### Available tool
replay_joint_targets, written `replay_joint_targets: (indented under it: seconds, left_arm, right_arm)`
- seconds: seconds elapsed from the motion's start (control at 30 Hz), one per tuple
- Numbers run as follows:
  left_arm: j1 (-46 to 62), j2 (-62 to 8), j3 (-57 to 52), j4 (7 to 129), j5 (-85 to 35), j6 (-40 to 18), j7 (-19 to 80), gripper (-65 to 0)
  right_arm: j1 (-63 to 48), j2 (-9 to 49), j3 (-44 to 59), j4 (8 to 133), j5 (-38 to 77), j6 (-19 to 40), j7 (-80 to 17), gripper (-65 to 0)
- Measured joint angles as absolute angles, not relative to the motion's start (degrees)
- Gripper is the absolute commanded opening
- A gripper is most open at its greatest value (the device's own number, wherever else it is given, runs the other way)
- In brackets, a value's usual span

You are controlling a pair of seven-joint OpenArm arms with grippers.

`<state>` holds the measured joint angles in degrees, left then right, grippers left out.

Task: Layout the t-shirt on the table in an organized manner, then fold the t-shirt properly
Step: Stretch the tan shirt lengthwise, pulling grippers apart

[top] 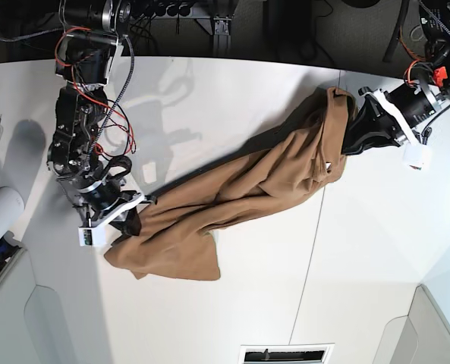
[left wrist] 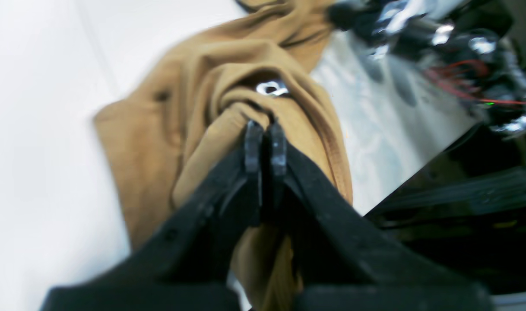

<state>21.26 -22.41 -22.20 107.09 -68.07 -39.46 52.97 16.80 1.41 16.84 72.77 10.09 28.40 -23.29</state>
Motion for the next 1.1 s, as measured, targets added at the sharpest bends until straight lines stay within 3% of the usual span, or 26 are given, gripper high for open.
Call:
replay_joint_targets:
  seconds: [0.17, 0.37, 0.5, 0.63, 0.67, 0.73, 0.8, 1.1]
  left_arm:
    - [21.2, -25.0, -24.0, 107.1, -68.3, -39.4, 54.0, -65.0]
    - [21.1, -25.8, -30.2, 107.1, -71.6, -39.5, 54.7, -65.0]
    - [21.1, -25.9, -35.2, 107.1, -72.0, -39.5, 54.5, -65.0]
    - [20.2, -28.5, -33.0, 105.0, -66.3, -40.0, 49.8, -65.0]
    - [19.1, -29.3, -31.5, 103.4, -64.3, -40.1, 48.8, -65.0]
    - [15.9, -30.7, -27.7, 99.0, -61.3, -40.0, 48.3, -65.0]
    - [12.3, -31.7, -24.2, 94.1, -59.4, -39.5, 48.1, -65.0]
    - [2.7, -31.7, -16.2, 79.5, -56.6, -39.5, 48.0, -65.0]
  right_arm:
    - [15.8, 2.8, 17.4, 81.8, 13.3, 28.4, -30.8, -65.0]
    - [16.0, 2.7, 17.3, 88.0, 20.8, 28.7, -32.2, -65.0]
    - [17.9, 2.5, 17.2, 87.6, 21.1, 28.9, -31.7, -65.0]
    - [23.4, 2.4, 16.1, 79.5, 15.2, 29.6, -28.1, -65.0]
    - [25.1, 2.4, 15.7, 75.9, 13.6, 29.4, -27.0, -62.4]
    - [28.8, 2.4, 15.4, 69.0, 9.9, 28.8, -24.6, -41.3]
    - [31.8, 2.6, 15.4, 63.7, 9.5, 27.9, -24.7, -27.6]
    - [27.5, 2.8, 15.4, 68.3, 13.5, 29.0, -32.2, -26.8]
